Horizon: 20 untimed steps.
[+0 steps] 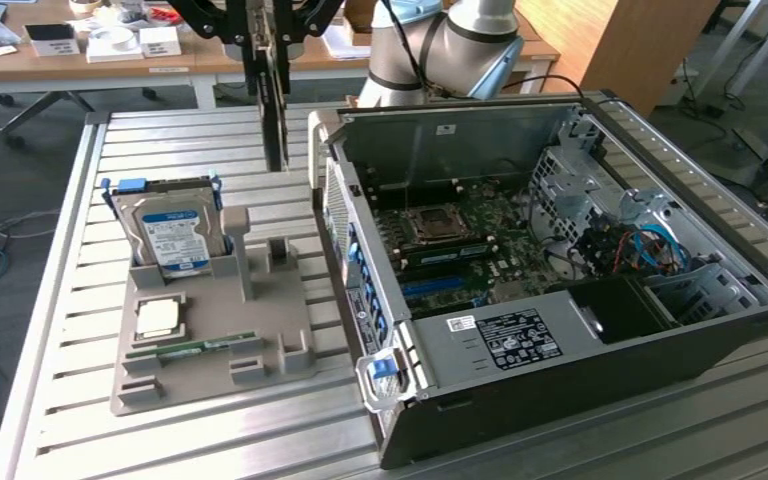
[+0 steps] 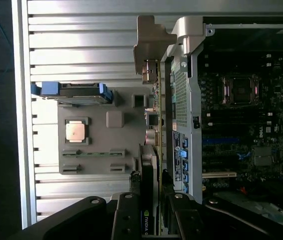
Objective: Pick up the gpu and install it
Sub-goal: 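Pick up the gpu and move the gpu toward the slot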
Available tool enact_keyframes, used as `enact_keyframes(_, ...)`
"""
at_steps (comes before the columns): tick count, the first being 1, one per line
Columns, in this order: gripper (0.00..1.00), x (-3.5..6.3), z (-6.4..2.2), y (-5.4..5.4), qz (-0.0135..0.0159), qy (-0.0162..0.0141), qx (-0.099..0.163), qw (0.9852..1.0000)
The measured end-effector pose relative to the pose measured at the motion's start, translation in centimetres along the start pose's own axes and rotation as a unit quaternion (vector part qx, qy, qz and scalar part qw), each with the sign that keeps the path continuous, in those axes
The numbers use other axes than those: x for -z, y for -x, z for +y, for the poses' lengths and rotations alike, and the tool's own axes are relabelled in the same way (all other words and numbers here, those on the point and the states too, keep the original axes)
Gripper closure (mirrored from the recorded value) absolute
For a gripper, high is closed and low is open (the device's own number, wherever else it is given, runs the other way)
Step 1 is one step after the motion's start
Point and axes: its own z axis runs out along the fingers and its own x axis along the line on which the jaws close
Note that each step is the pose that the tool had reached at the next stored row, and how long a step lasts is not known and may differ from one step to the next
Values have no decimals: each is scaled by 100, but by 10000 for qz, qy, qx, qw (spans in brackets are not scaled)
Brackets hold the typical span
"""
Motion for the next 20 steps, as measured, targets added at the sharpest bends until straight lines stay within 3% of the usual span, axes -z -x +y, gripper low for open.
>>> enact_keyframes(20,73,152,8,4,0,0,0,10000)
